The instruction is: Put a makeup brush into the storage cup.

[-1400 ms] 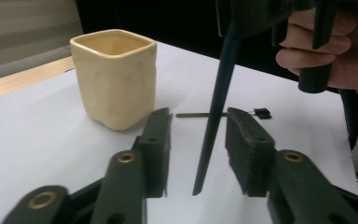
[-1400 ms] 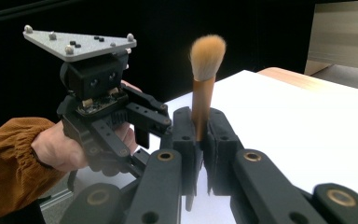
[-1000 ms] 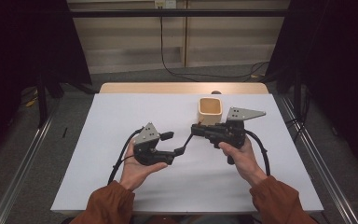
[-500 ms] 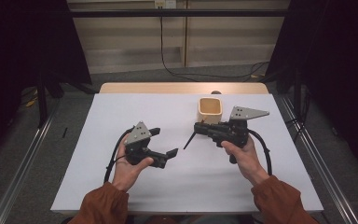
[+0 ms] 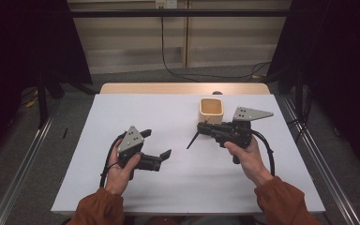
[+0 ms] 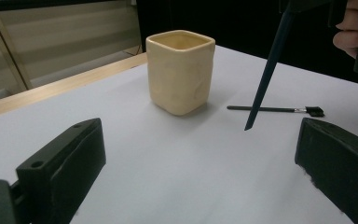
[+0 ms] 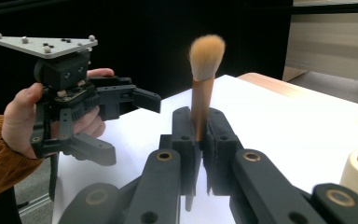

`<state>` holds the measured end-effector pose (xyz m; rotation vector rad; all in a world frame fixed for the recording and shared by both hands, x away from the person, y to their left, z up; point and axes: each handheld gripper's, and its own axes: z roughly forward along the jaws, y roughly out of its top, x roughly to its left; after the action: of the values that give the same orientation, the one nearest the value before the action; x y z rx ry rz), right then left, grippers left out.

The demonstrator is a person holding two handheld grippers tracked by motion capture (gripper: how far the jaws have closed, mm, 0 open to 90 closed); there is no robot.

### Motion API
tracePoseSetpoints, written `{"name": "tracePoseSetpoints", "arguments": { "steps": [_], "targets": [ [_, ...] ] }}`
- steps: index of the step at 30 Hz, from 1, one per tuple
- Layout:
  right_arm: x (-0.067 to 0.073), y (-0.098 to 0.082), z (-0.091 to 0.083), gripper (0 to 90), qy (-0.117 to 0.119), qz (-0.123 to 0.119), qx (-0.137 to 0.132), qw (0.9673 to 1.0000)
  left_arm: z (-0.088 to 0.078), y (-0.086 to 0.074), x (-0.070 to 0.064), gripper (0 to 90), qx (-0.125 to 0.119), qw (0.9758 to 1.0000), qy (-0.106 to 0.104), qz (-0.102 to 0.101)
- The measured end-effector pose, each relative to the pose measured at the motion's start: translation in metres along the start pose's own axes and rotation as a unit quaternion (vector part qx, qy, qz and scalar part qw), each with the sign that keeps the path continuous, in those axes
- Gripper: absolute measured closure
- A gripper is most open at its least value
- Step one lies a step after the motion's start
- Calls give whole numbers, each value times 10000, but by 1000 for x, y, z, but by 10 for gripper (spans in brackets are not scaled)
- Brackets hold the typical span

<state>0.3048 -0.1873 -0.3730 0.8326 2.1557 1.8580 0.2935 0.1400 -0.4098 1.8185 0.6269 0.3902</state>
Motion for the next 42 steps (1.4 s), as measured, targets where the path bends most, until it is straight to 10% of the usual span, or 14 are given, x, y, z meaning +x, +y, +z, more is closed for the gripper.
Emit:
{"name": "tracePoseSetpoints", "arguments": {
  "steps": [21, 42],
  "targets": [
    [-12, 4, -16, 841, -372, -10, -81, 9993, -52, -32, 31, 22, 26, 9969, 731, -274],
    [-31, 9, -31, 841, -783, -32, -107, 9969, -65, -43, 22, 10, -32, 9969, 723, -311]
  ]
}}
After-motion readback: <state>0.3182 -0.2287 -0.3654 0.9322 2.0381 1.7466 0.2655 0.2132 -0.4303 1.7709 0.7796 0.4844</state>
